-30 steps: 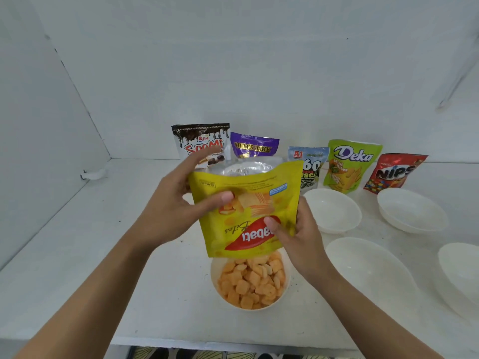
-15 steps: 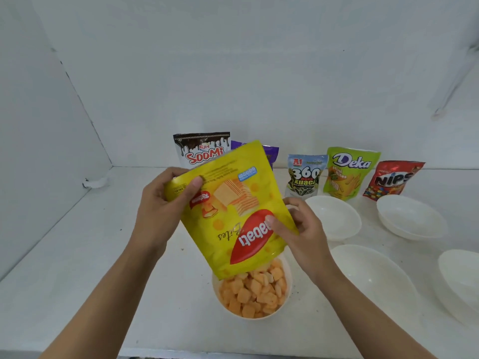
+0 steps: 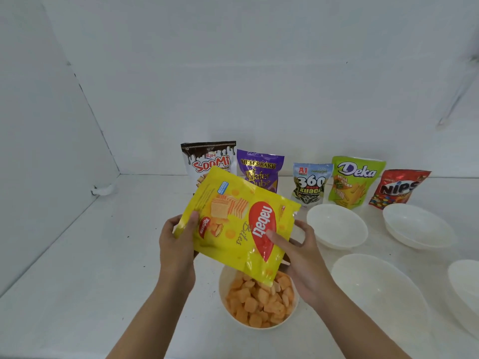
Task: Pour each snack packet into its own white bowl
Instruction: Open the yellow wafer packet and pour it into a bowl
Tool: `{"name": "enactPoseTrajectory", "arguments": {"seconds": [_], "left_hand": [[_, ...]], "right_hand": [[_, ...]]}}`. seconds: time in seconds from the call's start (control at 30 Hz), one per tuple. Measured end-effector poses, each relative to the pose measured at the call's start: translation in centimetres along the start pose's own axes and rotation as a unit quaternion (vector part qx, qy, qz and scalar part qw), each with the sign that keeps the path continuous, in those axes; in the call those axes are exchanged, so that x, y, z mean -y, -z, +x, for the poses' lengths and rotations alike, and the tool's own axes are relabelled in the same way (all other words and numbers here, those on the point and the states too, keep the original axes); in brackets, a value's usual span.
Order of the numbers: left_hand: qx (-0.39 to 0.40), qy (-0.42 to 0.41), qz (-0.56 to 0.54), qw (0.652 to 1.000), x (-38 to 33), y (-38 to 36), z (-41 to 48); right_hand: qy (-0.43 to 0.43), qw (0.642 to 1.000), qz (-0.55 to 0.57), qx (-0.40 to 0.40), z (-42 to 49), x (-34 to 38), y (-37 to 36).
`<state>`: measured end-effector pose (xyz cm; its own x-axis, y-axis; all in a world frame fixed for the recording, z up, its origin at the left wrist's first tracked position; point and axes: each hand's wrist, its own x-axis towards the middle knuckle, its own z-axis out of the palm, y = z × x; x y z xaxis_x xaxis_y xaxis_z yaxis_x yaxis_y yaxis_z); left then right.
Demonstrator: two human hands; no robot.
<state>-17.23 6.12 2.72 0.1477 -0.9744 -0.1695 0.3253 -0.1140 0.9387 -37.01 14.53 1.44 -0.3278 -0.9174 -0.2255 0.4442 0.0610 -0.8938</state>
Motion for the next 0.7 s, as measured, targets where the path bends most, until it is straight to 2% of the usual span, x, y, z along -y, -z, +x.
{"name": "enactPoseTrajectory", "arguments": {"seconds": [0.1,0.2,0.27,0.33,0.4,0.53,0.6,0.7], "left_hand": [[0.016,0.027,-0.009,0.999,0.3,0.2,0.0],[0.065,0.041,0.062,0.995,0.1,0.4,-0.1],[0.072,0.007,0.136,0.988,-0.3,0.4,-0.1],[0.064,-0.081,0.246,0.964,-1.1,0.0,-0.2],[0.07,-0.203,0.325,0.921,-2.5,-1.0,-0.4],[0.163,-0.423,0.375,0.809,-6.6,-5.4,-2.2],[0.206,-0.5,0.396,0.742,-8.4,-8.1,-3.7],[0.235,-0.561,0.458,0.648,-9.7,-12.2,-6.2]], "right_hand": [[-0.004,0.999,-0.04,0.017,0.2,0.6,-0.1],[0.049,0.995,-0.092,0.003,0.9,1.9,0.2],[0.103,0.987,-0.127,-0.006,1.4,3.4,0.4],[0.155,0.975,-0.161,-0.001,1.8,5.2,0.6],[0.201,0.961,-0.19,0.008,2.0,7.1,0.7],[0.29,0.93,-0.222,0.035,1.9,11.1,1.4],[0.323,0.909,-0.256,0.056,1.4,13.2,2.1],[0.359,0.875,-0.318,0.071,0.1,16.4,3.7]]}}
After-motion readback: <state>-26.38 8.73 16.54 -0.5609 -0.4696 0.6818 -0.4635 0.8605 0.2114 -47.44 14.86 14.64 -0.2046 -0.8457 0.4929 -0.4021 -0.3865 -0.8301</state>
